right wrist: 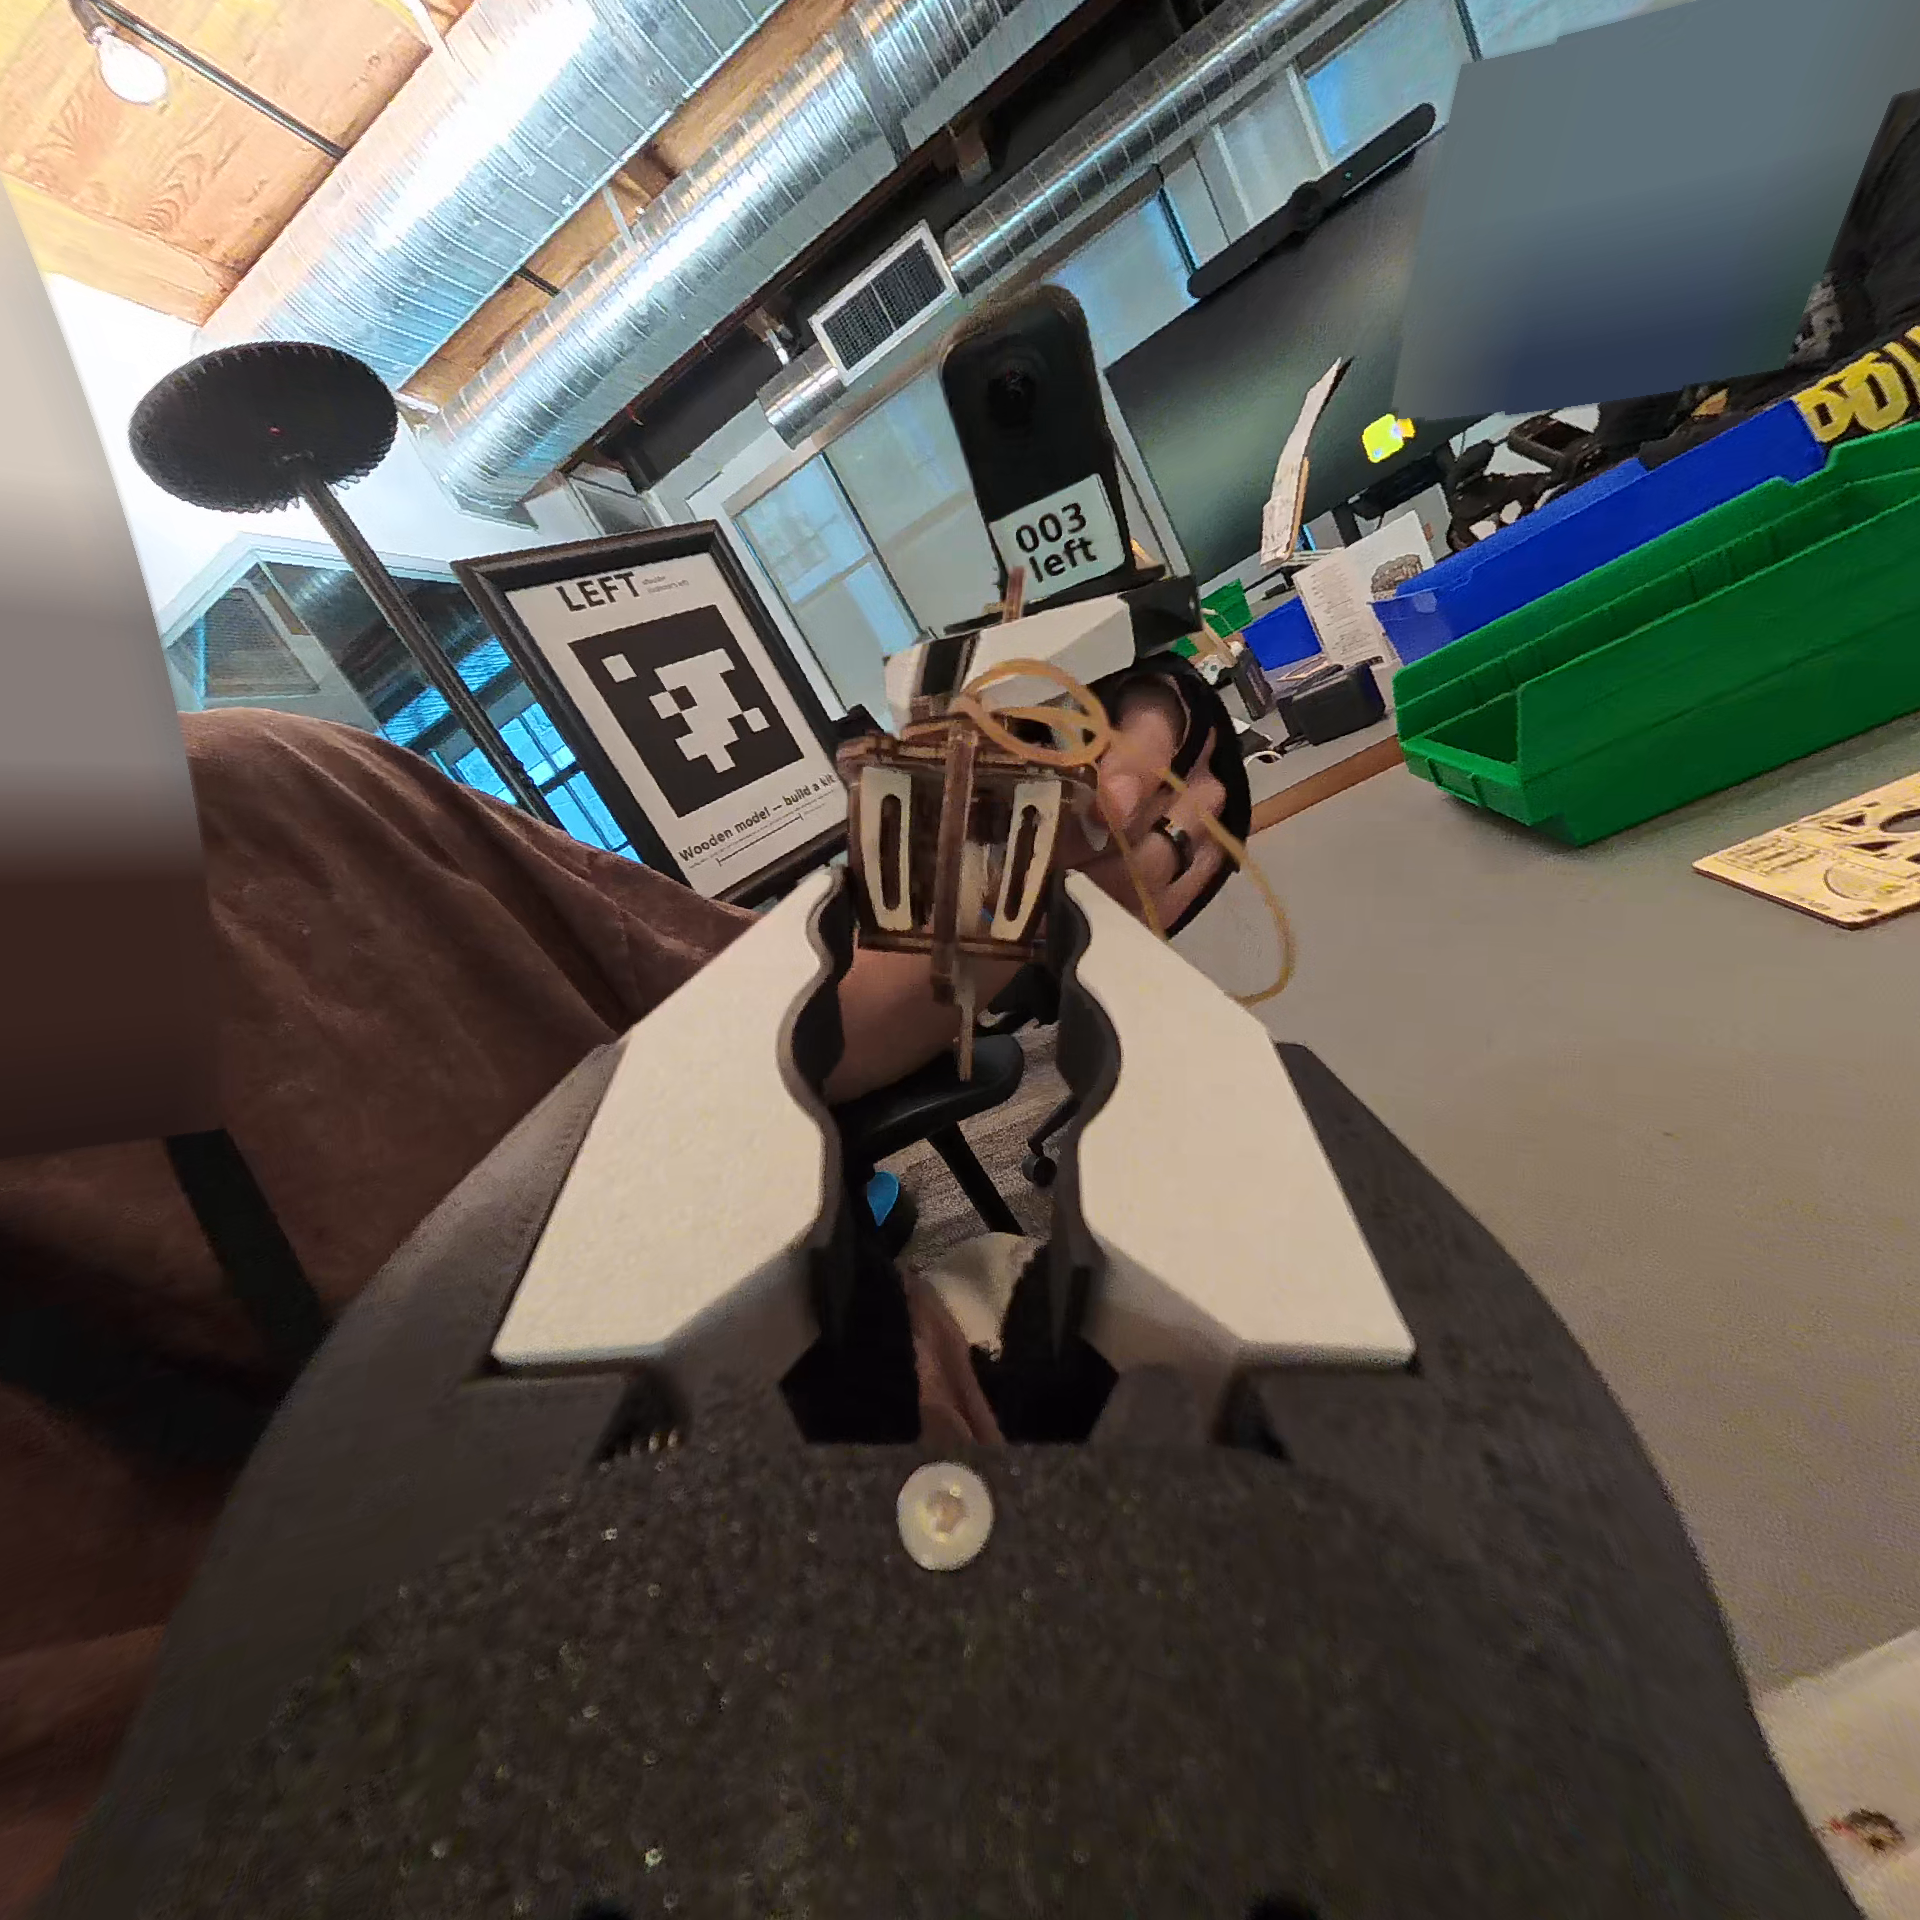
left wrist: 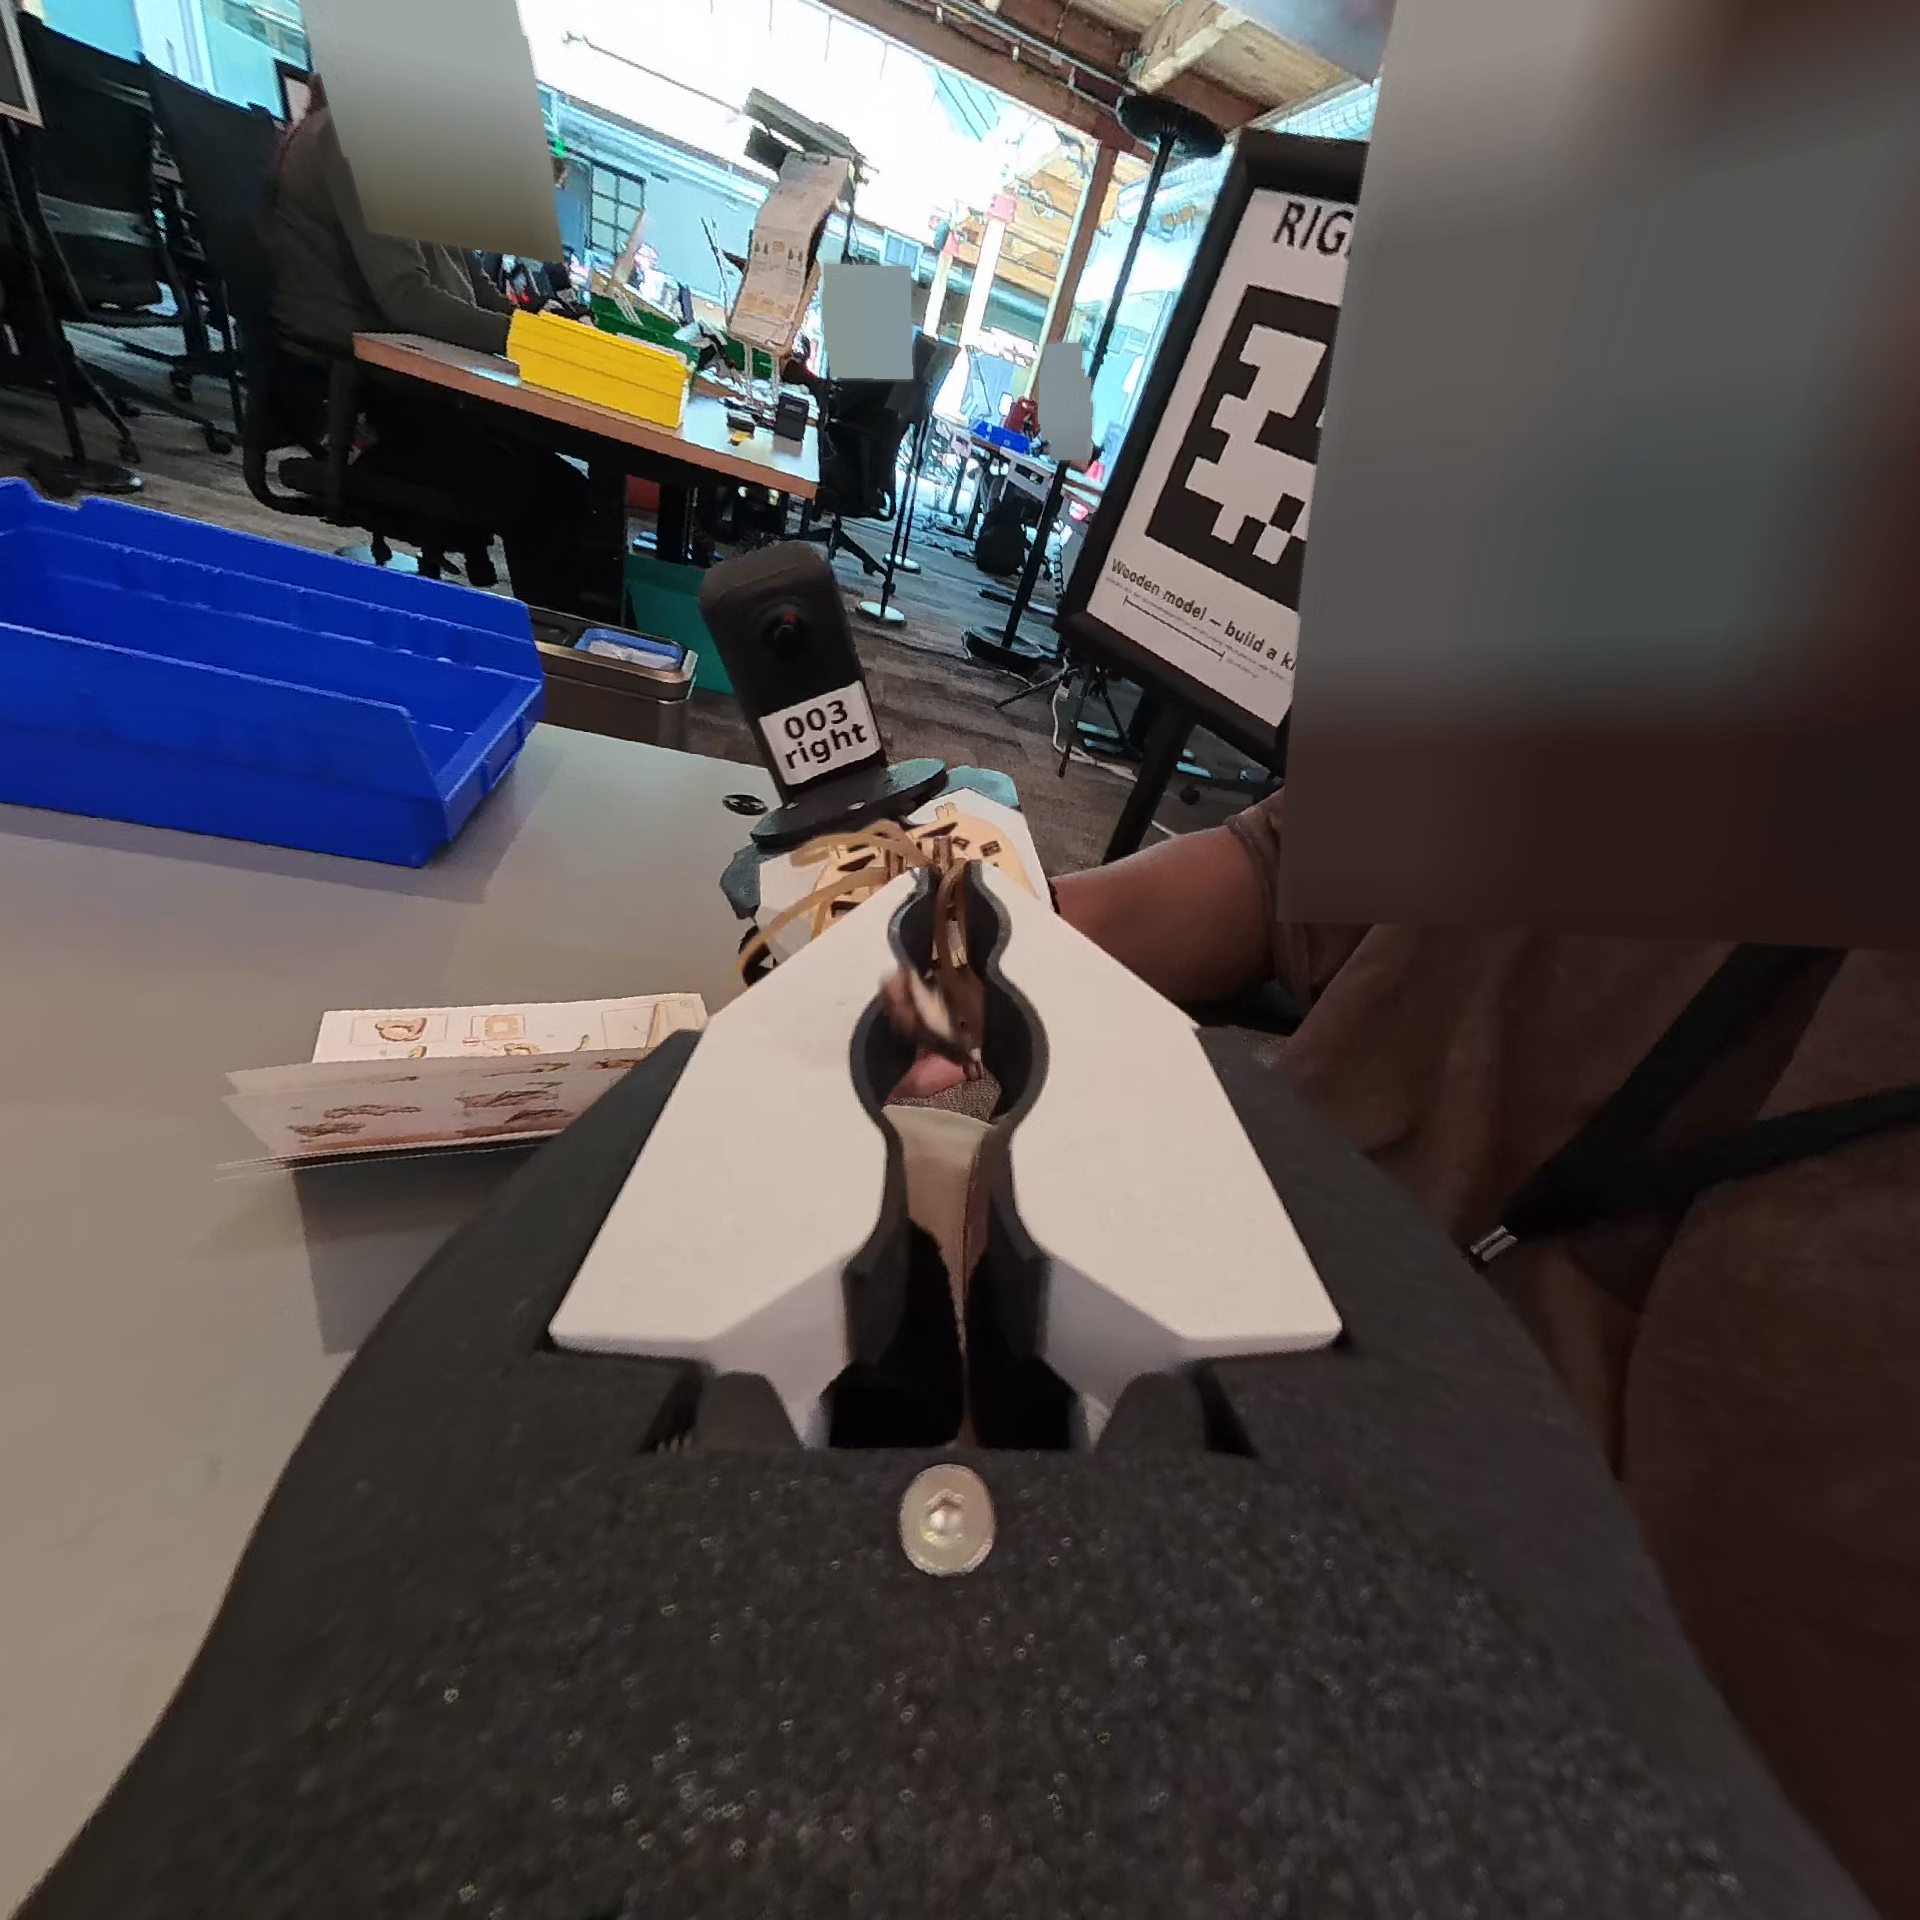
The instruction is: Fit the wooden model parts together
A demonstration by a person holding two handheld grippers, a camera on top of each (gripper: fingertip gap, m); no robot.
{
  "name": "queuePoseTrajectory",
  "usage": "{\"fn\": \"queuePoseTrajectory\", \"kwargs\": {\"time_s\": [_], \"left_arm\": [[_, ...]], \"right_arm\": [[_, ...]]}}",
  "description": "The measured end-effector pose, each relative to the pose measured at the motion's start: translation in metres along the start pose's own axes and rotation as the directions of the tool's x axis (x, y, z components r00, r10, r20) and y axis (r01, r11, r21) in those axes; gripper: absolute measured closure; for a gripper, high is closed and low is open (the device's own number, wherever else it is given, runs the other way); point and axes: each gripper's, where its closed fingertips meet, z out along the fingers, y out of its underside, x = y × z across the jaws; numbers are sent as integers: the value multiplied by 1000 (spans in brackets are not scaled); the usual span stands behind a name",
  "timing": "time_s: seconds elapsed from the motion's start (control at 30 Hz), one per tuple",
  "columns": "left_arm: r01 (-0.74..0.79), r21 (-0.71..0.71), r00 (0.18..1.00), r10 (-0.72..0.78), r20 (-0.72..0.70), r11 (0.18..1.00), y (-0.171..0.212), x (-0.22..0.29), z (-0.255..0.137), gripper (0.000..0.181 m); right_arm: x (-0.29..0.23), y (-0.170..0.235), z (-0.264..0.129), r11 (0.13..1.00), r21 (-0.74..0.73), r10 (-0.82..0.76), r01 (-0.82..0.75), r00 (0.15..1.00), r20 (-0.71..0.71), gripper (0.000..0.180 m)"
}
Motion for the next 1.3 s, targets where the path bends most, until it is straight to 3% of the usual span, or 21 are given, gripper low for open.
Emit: {"fn": "queuePoseTrajectory", "kwargs": {"time_s": [0.17,0.33,0.4,0.5,0.63,0.73,0.8,0.9,0.97,1.13,1.23,1.3], "left_arm": [[29,28,995,-32,96,999,6,-32,-14,178],[87,-21,949,-76,307,996,47,-100,-42,178],[146,6,932,-140,335,989,62,-119,-48,179],[248,190,929,-289,232,950,51,-118,-52,179],[134,278,962,-193,195,951,23,-98,-51,179],[39,294,945,-131,299,955,17,-106,-63,179],[66,336,961,-150,233,940,12,-101,-66,179],[145,467,973,-212,93,872,-8,-88,-67,179],[137,448,982,-180,55,883,-11,-78,-58,179],[-24,291,973,-44,226,956,10,-86,-53,178],[-43,174,948,-15,318,984,32,-101,-57,179],[-58,-16,889,59,454,998,58,-123,-57,179]], "right_arm": [[32,4,-12,998,-57,3,-12,989,-147,144],[104,21,-48,968,-246,-82,-50,862,-500,143],[109,22,-50,963,-263,-96,-56,842,-531,143],[102,18,-41,971,-235,-84,-47,852,-517,143],[73,-2,-26,983,-164,9,-80,919,-395,144],[92,3,-42,927,-371,-150,-51,857,-493,143],[82,6,-36,887,-448,-85,-112,914,-396,143],[64,-12,-15,925,-338,122,-175,977,-172,144],[50,-22,-8,932,-255,271,-257,962,23,144],[49,-40,-26,952,-148,292,-269,942,168,144],[39,-58,-36,959,-111,282,-262,926,249,143],[41,-58,-38,964,-112,263,-242,934,241,144]]}}
